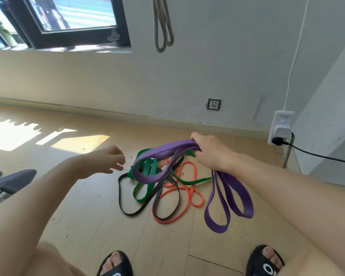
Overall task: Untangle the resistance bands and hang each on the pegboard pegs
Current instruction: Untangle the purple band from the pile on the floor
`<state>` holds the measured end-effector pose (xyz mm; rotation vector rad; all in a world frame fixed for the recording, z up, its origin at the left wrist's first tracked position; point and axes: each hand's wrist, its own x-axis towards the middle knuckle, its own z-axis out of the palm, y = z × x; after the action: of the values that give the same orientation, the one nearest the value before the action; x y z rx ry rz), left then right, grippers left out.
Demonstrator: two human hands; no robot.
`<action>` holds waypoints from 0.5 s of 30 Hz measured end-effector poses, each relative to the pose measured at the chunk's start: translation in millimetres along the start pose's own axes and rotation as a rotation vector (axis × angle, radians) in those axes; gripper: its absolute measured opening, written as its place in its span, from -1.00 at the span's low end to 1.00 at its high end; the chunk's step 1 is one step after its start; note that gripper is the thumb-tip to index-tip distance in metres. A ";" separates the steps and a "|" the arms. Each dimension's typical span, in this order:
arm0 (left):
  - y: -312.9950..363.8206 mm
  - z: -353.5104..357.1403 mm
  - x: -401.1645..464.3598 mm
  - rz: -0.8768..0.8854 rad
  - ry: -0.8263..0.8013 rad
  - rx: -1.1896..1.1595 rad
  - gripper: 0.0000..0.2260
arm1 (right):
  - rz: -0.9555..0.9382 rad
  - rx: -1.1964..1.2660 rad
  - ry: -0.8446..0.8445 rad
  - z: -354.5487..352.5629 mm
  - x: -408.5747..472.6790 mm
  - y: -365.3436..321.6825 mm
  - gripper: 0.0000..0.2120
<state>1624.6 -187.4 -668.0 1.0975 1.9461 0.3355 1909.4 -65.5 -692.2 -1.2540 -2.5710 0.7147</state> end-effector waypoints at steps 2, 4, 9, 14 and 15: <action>8.1 11.0 0.8 0.028 -0.139 0.203 -0.37 | -0.056 -0.081 -0.033 -4.7 -1.3 -5.7 -0.86; 27.2 28.8 -1.7 0.192 -0.176 0.255 -0.15 | -0.129 -0.164 -0.083 -5.0 -4.1 -15.6 -0.77; 57.4 77.8 -2.0 0.601 -0.035 0.369 -0.37 | -0.197 -0.080 -0.087 -3.2 -3.5 -27.7 -0.83; 66.3 87.4 4.1 0.653 0.157 0.400 -0.67 | -0.197 0.048 -0.045 -10.9 -3.9 -22.2 -0.76; 67.7 84.7 3.4 0.658 0.140 0.384 -0.72 | -0.185 0.081 -0.045 -12.1 -4.8 -20.7 -0.75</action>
<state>1728.6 -159.6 -681.1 2.0154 1.7585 0.4027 1902.7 -76.1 -671.1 -0.9720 -2.6204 0.8076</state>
